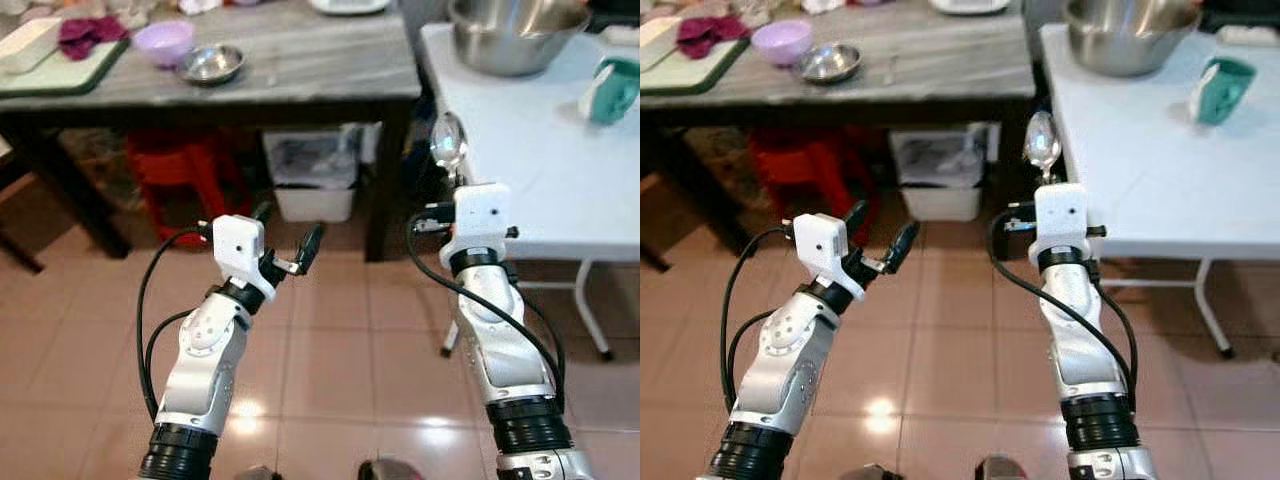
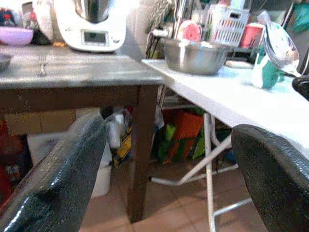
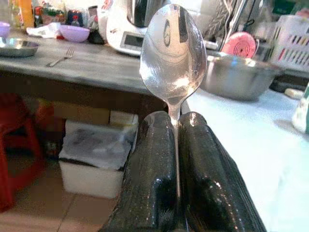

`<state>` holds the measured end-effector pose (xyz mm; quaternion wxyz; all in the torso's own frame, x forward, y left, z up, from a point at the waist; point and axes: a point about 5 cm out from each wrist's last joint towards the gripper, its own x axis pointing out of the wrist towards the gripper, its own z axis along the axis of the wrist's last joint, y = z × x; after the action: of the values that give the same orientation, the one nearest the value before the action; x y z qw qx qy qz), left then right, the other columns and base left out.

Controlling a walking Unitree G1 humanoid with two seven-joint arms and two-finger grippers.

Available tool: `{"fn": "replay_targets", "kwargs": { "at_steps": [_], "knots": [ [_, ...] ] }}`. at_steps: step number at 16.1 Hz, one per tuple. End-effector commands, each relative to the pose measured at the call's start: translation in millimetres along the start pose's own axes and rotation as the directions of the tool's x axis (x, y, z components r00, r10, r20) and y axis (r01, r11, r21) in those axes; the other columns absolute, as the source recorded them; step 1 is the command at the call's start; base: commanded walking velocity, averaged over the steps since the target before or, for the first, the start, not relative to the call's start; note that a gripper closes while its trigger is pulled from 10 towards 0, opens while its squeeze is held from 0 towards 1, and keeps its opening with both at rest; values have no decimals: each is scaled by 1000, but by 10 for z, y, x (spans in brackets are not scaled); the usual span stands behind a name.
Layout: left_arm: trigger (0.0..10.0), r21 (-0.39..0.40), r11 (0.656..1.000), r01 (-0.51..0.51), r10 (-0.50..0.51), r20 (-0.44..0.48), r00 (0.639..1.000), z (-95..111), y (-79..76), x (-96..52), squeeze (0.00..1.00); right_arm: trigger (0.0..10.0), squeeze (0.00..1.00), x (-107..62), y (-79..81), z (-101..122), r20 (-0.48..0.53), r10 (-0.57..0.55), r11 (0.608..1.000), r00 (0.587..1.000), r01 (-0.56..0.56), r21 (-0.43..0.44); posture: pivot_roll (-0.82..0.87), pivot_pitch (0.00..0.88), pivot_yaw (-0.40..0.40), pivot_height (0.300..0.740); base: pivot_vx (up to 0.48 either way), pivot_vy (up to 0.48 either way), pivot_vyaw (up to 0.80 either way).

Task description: Setting the table

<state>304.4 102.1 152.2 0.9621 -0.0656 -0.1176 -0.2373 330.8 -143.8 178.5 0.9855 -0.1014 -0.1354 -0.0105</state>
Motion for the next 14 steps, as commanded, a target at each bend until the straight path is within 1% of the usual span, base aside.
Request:
{"fn": "replay_targets", "kwargs": {
  "at_steps": [1,14],
  "knots": [
    [10000,18,1000,-16,16,-6,1000,14,80,-35,0,10000,0,5,91,50,22,21,1000,1000,-21,11,-116,162,55,740,322,0,0],
    [10000,23,1000,-6,6,-12,1000,17,65,-30,0,10000,0,16,100,44,25,22,1000,999,-22,16,-112,161,56,740,386,0,0]
  ]
}}
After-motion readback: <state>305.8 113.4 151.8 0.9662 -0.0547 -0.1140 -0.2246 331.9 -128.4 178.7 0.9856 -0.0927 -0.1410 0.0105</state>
